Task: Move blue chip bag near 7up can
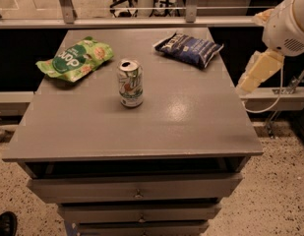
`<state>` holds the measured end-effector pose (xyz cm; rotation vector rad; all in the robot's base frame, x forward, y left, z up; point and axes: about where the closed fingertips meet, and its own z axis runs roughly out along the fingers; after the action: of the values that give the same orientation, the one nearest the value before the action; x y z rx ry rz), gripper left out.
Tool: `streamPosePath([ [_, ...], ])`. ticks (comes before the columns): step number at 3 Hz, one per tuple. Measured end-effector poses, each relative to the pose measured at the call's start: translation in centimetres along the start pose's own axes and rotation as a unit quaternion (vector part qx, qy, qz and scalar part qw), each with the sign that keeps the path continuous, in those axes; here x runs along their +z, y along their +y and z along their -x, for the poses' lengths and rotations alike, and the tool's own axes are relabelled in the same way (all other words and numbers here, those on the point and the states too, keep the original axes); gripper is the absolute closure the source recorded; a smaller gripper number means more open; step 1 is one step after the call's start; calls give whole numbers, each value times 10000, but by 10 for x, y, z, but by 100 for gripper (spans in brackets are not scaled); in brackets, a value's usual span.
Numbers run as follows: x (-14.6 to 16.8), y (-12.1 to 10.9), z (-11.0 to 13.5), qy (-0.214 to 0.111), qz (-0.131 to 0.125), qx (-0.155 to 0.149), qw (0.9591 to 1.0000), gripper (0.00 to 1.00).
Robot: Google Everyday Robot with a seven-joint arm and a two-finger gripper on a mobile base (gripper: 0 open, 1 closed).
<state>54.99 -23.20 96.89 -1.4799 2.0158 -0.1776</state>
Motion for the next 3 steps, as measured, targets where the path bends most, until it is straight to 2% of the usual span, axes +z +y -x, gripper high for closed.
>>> streamPosePath([
  [1,32,-32,6,-458,-91,356,9983,0],
  [2,83,-61,15,-1064,74,951,9897,0],
  [3,131,-81,25,-1459,222,1429,9787,0],
])
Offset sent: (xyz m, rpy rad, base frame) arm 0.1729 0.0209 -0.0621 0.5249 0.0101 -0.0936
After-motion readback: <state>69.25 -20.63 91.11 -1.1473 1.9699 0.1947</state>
